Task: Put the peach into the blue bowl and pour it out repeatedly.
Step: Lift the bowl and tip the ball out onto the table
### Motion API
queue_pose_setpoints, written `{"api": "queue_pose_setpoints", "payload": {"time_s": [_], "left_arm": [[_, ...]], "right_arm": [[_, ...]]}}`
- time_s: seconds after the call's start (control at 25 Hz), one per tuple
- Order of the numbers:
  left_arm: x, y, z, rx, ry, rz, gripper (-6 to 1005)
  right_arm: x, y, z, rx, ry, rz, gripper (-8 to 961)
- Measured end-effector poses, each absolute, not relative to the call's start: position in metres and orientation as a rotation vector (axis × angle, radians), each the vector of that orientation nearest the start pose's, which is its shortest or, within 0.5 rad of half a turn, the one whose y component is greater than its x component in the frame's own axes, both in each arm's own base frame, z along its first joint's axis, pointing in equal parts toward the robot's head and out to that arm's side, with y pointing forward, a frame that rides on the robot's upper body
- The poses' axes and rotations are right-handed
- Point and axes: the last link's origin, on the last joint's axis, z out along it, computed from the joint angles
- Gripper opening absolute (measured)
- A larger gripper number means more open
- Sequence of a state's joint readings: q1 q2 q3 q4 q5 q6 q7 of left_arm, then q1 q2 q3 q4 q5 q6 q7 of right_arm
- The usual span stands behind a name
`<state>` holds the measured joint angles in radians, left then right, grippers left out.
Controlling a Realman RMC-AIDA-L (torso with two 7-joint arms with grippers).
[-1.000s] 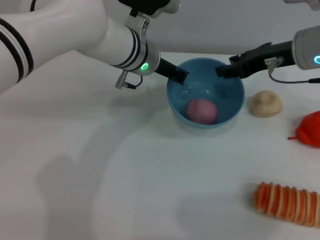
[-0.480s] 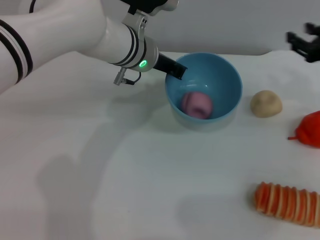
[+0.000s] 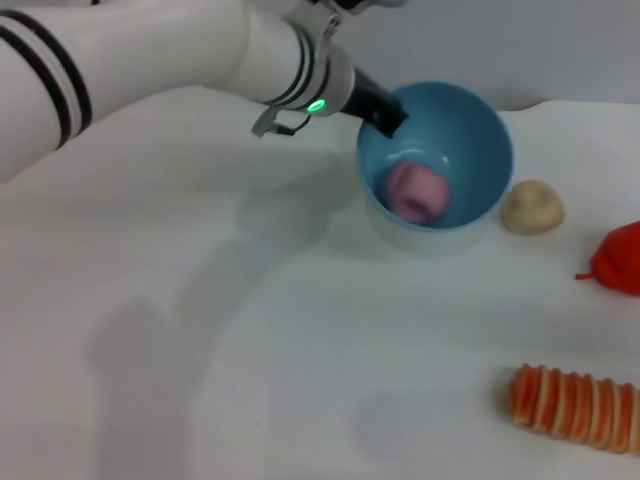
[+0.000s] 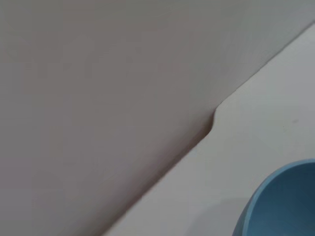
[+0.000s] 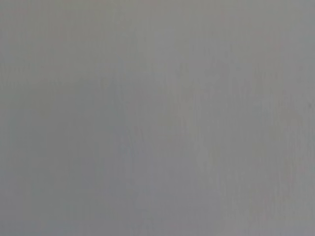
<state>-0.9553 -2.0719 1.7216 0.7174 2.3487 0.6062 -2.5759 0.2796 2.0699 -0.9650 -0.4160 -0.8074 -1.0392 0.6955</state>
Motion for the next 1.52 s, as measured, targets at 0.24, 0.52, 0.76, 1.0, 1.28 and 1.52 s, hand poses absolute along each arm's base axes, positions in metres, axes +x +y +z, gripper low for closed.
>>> {"api": "queue_pose_setpoints", "payload": {"time_s": [0.24, 0.52, 0.76, 1.0, 1.28, 1.52], "left_arm": [[-0.085, 0.446, -0.102, -2.485, -0.208, 0.073, 0], [-0.062, 0.428, -0.124, -2.435, 0.279, 0.107, -1], [-0.053, 0.405, -0.138, -2.366, 0.573, 0.047, -1], [-0.052, 0.385, -0.145, -2.232, 0.940, 0.053, -1], [-0.059, 0.372, -0.151, -2.113, 1.214, 0.107, -1], [-0.064, 0.364, -0.150, -1.994, 1.351, 0.096, -1]], "right_arm": [[0.385, 0.294, 0.032, -1.587, 0.750, 0.740, 509], [0.406, 0.265, 0.033, -1.443, 0.845, 0.759, 509], [0.411, 0.257, 0.034, -1.422, 0.859, 0.753, 509], [0.413, 0.257, 0.034, -1.419, 0.868, 0.743, 509], [0.412, 0.258, 0.034, -1.420, 0.867, 0.744, 509], [0.415, 0.257, 0.037, -1.399, 0.869, 0.742, 508]]}}
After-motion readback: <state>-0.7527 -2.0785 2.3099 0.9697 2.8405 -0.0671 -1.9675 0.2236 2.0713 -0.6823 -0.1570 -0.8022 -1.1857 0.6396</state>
